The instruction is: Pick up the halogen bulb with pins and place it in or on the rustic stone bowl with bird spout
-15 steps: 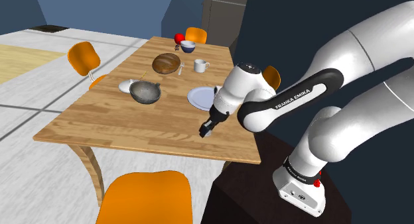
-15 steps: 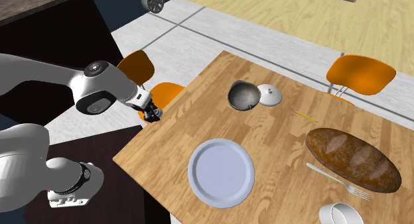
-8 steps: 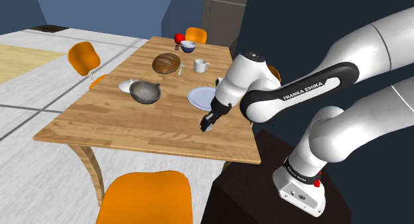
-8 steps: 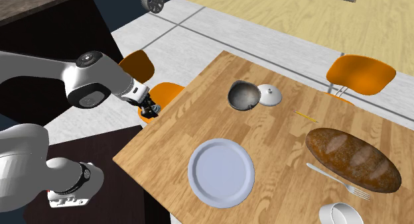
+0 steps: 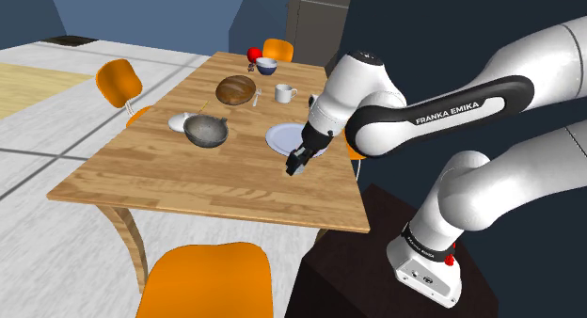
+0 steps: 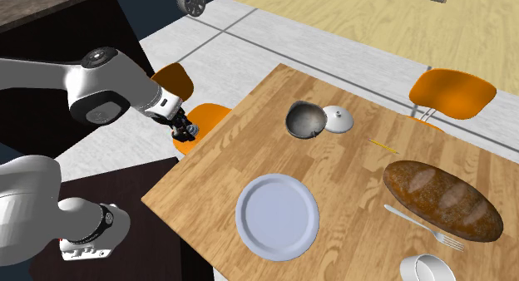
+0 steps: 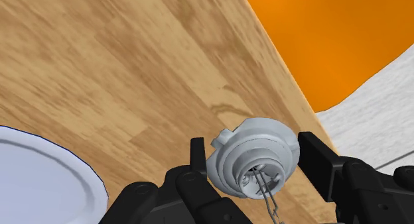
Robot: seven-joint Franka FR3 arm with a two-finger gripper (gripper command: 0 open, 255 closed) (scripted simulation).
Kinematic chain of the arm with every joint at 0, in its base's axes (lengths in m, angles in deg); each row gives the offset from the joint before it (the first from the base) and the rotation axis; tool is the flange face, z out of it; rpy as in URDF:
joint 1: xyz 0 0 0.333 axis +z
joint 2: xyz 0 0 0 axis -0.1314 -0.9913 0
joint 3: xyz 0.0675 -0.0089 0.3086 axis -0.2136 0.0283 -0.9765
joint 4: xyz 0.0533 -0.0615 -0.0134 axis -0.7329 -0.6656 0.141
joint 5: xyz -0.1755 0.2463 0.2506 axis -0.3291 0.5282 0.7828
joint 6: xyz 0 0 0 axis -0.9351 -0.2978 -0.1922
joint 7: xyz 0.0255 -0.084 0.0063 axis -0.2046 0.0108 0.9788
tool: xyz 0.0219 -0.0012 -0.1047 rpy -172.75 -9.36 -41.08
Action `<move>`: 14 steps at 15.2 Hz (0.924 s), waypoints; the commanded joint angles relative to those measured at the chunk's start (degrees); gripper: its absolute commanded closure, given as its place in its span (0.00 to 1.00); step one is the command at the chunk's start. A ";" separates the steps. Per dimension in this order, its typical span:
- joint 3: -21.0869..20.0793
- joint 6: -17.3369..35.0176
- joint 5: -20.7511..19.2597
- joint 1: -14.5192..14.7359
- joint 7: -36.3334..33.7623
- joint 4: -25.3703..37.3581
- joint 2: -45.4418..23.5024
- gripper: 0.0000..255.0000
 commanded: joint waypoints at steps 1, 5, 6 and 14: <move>0.38 -2.07 -0.13 0.07 0.02 0.94 1.11 1.00; 1.05 -5.11 -0.43 0.06 0.14 2.53 2.57 1.00; 0.94 -4.09 -1.15 -1.06 0.41 4.21 -0.10 1.00; -0.71 0.21 -8.99 -8.94 -0.25 19.43 -19.87 1.00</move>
